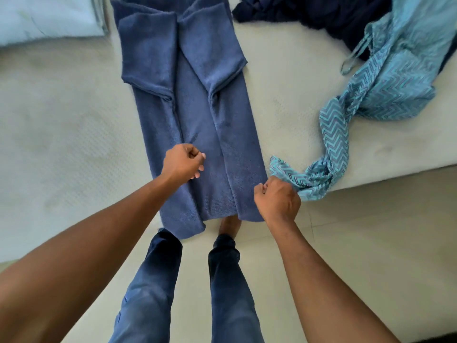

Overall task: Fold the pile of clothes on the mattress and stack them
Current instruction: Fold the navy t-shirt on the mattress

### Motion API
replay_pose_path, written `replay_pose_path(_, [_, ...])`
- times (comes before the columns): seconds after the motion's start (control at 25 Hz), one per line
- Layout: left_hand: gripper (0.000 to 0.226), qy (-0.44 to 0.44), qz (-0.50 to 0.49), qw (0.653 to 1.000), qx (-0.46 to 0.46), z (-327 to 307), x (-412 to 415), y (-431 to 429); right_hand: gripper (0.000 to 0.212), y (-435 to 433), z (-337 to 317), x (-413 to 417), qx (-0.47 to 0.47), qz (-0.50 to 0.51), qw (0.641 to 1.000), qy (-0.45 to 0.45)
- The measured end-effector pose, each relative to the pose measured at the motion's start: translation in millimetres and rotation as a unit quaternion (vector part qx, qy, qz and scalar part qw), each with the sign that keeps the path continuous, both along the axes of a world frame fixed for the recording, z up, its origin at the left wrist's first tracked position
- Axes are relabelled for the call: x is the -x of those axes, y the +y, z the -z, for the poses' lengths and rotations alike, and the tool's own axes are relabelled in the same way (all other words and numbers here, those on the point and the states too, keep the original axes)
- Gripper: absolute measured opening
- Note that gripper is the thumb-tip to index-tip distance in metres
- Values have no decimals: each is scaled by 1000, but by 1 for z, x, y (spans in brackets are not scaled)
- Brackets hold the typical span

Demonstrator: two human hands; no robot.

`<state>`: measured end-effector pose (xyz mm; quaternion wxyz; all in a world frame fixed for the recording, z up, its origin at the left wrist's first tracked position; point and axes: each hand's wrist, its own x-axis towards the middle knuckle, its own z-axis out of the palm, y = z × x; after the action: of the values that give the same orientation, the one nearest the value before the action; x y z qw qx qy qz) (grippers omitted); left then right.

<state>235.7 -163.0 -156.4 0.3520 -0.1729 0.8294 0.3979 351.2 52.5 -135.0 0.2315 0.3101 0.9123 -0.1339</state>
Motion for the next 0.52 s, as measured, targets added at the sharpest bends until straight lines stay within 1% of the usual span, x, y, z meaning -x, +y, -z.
replay_pose_path(0.08, [12, 62, -14, 998, 26, -8, 15, -24, 20, -9, -6, 39, 68, 1, 997, 36])
replay_pose_path(0.16, [10, 99, -2, 993, 67, -12, 30, -46, 10, -16, -8, 79, 156, -11, 987, 40])
replay_pose_path(0.24, [26, 111, 14, 990, 88, -12, 41, -63, 19, -25, -8, 122, 191, -65, 978, 56])
replay_pose_path(0.28, [32, 134, 25, 986, 92, -12, 47, -67, 21, -30, -8, 143, 189, -97, 973, 85])
replay_pose_path(0.32, [37, 179, 38, 978, 103, -11, 53, -70, 21, -37, -7, 166, 178, -138, 966, 128])
replay_pose_path(0.4, [52, 280, 102, 944, 144, -6, 68, -70, 21, -50, -5, 208, 133, -229, 940, 216])
replay_pose_path(0.44, [61, 302, 148, 926, 169, -2, 76, -67, 24, -55, -5, 224, 109, -268, 927, 241])
replay_pose_path(0.48, [70, 294, 200, 914, 195, 2, 83, -63, 31, -56, -1, 237, 92, -300, 920, 237])
replay_pose_path(0.52, [76, 259, 248, 909, 214, 6, 88, -59, 38, -58, 4, 243, 82, -327, 920, 201])
